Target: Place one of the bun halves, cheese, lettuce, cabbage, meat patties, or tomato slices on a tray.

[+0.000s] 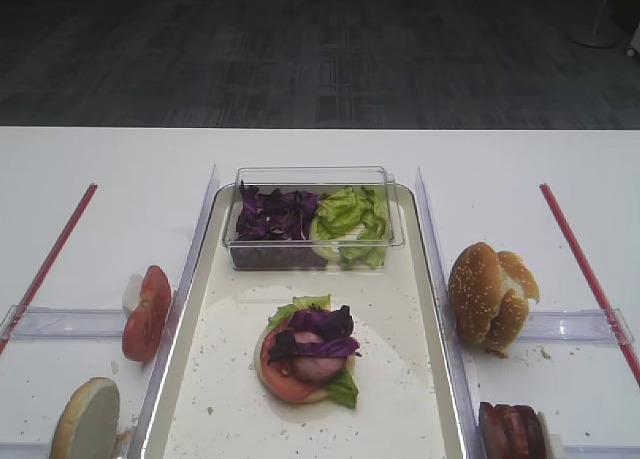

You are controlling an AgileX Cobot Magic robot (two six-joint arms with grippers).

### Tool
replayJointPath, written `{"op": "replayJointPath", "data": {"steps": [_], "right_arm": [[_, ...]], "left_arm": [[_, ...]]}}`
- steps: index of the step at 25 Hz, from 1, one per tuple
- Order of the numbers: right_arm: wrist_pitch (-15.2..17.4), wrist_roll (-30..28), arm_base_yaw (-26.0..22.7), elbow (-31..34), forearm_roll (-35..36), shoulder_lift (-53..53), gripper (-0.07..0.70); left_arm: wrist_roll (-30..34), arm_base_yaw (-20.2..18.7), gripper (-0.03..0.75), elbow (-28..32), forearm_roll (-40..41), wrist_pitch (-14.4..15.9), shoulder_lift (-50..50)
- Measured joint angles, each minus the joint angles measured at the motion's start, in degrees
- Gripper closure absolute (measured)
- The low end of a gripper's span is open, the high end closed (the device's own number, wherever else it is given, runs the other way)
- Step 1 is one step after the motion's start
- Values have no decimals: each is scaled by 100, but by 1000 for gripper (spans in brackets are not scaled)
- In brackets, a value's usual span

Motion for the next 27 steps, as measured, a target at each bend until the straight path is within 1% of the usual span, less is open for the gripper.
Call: {"op": "replayJointPath", "data": {"steps": [27], "right_arm": [[0, 0, 0, 0, 0, 0, 61]], "left_arm": [[0, 0, 117, 0, 0, 0, 0]]}}
